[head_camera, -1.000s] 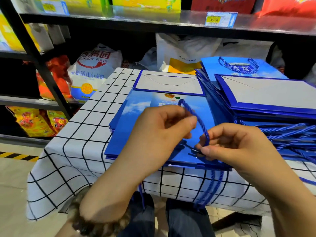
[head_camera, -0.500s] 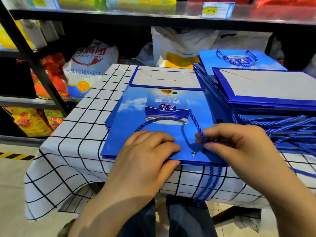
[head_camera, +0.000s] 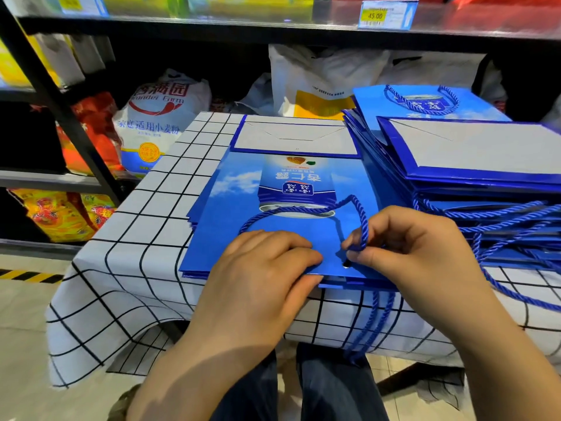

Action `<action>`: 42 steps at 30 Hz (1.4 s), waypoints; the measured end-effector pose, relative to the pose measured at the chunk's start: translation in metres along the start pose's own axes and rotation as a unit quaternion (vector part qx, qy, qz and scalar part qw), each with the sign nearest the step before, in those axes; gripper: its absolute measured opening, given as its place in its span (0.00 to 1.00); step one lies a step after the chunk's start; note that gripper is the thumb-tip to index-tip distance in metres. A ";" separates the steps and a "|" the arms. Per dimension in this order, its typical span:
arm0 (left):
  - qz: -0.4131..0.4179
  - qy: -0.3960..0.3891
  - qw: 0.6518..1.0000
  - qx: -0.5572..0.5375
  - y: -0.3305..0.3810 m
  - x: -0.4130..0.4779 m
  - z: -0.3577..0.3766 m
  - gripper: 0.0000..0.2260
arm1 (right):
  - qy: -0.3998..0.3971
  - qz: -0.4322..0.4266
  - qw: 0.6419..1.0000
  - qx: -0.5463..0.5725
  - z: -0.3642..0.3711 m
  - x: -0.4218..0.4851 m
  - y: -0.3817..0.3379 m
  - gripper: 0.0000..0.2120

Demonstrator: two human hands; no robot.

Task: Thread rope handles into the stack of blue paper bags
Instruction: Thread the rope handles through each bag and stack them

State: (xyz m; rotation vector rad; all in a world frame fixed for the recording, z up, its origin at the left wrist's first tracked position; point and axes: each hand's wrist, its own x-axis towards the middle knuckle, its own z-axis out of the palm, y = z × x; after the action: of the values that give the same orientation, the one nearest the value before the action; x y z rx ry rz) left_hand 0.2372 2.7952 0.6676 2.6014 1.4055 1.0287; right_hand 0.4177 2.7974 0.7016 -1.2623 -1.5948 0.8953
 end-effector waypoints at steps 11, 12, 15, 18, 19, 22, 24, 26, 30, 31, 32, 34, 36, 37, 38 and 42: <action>0.002 0.041 0.999 -0.012 0.010 0.013 -0.011 0.06 | -0.065 -0.092 0.973 -0.202 -0.008 -0.012 0.005 0.12; 0.009 0.043 0.999 0.006 0.011 0.014 -0.010 0.07 | -0.048 -0.101 0.972 -0.208 -0.007 -0.011 0.007 0.12; -0.009 0.050 0.999 0.011 0.019 0.009 -0.007 0.07 | -0.022 -0.105 0.973 -0.206 -0.001 -0.007 0.008 0.14; -0.051 0.047 0.996 0.061 0.027 0.005 -0.002 0.11 | -0.008 -0.095 0.979 -0.178 0.001 -0.007 0.008 0.15; -0.058 0.040 0.994 0.089 0.029 0.006 0.000 0.12 | -0.003 -0.096 0.980 -0.175 0.003 -0.007 0.007 0.15; -0.072 0.041 0.990 0.114 0.029 0.010 0.004 0.13 | 0.004 -0.096 0.979 -0.178 0.007 -0.008 0.005 0.21; -0.074 0.046 0.990 0.115 0.030 0.012 0.005 0.13 | 0.008 -0.099 0.979 -0.177 0.008 -0.010 0.006 0.20; -0.056 0.042 0.991 0.117 0.032 0.012 0.006 0.12 | 0.014 -0.101 0.979 -0.178 0.009 -0.011 0.006 0.20; -0.020 0.002 0.992 0.122 0.031 0.008 0.007 0.13 | 0.020 -0.107 0.976 -0.190 0.007 -0.008 0.008 0.21; -0.021 0.000 0.992 0.122 0.030 0.006 0.007 0.13 | 0.011 -0.109 0.975 -0.196 0.006 -0.008 0.009 0.21; -0.023 0.007 0.993 0.118 0.029 0.005 0.007 0.13 | 0.000 -0.110 0.973 -0.202 0.005 -0.009 0.009 0.21; -0.028 0.042 0.994 0.100 0.025 0.002 0.007 0.12 | -0.028 -0.108 0.970 -0.214 0.004 -0.012 0.007 0.24; -0.031 0.080 0.993 0.083 0.020 0.000 0.009 0.11 | -0.065 -0.113 0.964 -0.231 0.002 -0.013 0.006 0.29; -0.032 0.095 0.992 0.073 0.019 -0.001 0.009 0.11 | -0.087 -0.115 0.960 -0.239 0.002 -0.013 0.006 0.29; -0.033 0.107 0.992 0.061 0.017 -0.003 0.010 0.11 | -0.110 -0.117 0.955 -0.249 0.002 -0.012 0.007 0.28; -0.026 0.107 0.993 0.046 0.014 -0.005 0.010 0.07 | -0.156 -0.104 0.942 -0.280 0.000 -0.006 0.006 0.21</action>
State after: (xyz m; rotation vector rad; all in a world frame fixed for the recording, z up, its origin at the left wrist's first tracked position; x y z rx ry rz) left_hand 0.2514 2.7861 0.6619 2.5650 1.5899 1.3010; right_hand 0.4202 2.7927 0.6943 -1.3347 -2.3008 0.5366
